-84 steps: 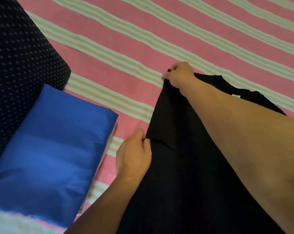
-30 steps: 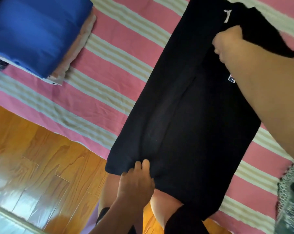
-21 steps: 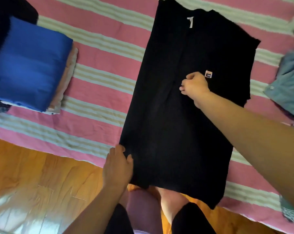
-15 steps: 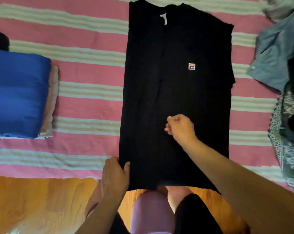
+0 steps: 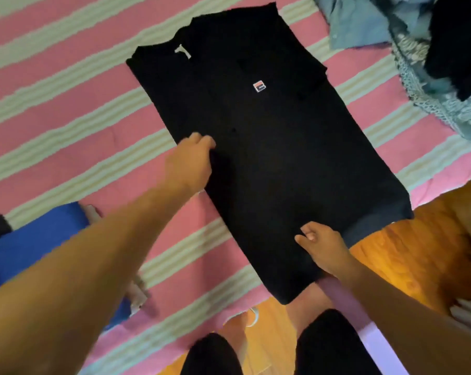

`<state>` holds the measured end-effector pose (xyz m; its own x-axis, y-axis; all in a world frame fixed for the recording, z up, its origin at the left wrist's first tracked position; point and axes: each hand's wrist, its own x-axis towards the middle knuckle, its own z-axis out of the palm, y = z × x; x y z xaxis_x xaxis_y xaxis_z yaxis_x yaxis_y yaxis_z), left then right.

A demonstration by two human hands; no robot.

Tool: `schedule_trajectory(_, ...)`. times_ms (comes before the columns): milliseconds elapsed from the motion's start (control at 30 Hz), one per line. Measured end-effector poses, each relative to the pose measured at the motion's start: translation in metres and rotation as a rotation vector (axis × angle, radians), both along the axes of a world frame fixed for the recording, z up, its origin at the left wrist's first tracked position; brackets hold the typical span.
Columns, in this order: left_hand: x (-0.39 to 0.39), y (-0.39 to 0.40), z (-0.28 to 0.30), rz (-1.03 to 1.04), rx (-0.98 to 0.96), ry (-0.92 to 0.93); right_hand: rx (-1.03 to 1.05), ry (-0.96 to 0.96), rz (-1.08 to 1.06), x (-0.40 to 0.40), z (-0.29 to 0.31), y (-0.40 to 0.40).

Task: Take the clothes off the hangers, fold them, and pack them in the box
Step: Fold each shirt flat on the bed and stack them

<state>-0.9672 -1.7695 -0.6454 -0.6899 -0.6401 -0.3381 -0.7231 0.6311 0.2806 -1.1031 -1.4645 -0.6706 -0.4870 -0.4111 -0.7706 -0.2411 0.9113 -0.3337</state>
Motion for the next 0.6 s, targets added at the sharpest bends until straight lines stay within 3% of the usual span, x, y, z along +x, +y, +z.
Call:
schedule_trajectory(133, -0.071, -0.103, -0.019, -0.433, -0.245, -0.127, -0.062, 0.048, 0.020, 0.003, -0.004, 0.024)
schedule_trajectory(267, -0.112, -0.150, -0.048, -0.729, -0.393, -0.227, -0.024, 0.158, 0.073, 0.013, -0.017, 0.040)
schedule_trajectory(400, -0.111, -0.184, -0.055, -0.724, -0.657, -0.267, -0.037, 0.216, 0.009, 0.021, -0.014, 0.053)
schedule_trajectory(500, -0.113, -0.196, -0.055, -0.680, -0.581, -0.285, -0.011, 0.172, -0.015, 0.020, -0.010, 0.047)
schedule_trajectory(600, -0.118, -0.202, -0.055, -0.794, -0.531, -0.311, -0.002, 0.141, 0.030, 0.013, -0.015, 0.047)
